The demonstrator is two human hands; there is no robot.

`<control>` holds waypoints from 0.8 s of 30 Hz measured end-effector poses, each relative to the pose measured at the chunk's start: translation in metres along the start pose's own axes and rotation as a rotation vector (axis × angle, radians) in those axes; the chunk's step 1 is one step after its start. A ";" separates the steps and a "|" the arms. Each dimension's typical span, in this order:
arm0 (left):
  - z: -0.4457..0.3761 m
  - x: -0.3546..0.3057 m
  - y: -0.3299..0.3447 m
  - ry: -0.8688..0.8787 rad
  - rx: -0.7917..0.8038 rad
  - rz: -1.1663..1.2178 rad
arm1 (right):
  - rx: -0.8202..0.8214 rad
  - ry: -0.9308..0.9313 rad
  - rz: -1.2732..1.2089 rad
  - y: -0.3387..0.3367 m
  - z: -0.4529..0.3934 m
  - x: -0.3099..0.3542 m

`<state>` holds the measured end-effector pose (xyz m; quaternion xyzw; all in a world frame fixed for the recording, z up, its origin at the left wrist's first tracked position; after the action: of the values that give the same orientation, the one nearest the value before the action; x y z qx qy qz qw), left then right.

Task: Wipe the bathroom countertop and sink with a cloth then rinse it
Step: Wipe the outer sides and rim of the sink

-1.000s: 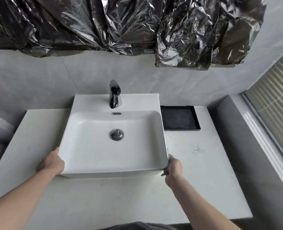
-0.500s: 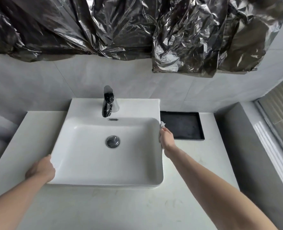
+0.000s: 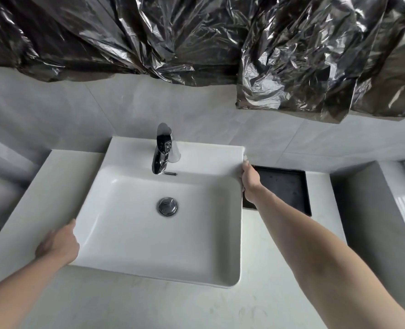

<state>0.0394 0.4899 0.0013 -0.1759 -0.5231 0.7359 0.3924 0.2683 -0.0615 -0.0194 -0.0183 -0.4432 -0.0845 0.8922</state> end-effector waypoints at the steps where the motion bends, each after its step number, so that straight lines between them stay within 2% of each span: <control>1: 0.000 0.000 0.000 0.001 0.000 0.001 | 0.009 0.005 0.005 -0.001 0.002 -0.009; 5: 0.001 -0.003 -0.003 0.009 -0.026 -0.015 | -0.008 0.026 0.064 -0.013 0.036 -0.053; 9: 0.000 -0.006 -0.003 0.017 -0.033 -0.020 | 0.060 0.044 0.152 -0.026 0.101 -0.103; 15: 0.003 -0.008 -0.007 0.017 -0.041 -0.028 | 0.121 0.056 0.116 -0.042 0.160 -0.163; 19: 0.001 -0.007 -0.005 0.011 -0.036 -0.021 | 0.098 0.041 0.079 -0.038 0.148 -0.135; 24: -0.001 -0.003 -0.002 0.016 -0.022 -0.018 | 0.056 -0.080 0.026 -0.021 0.070 -0.064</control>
<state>0.0431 0.4883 0.0025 -0.1814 -0.5296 0.7250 0.4013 0.1717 -0.0662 -0.0288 -0.0023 -0.4807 -0.0598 0.8748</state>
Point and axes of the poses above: each hand's wrist, its own z-axis away from the middle knuckle, its own y-axis out of the palm, x = y × z, the point moved 8 cm from there along -z, towards the middle knuckle
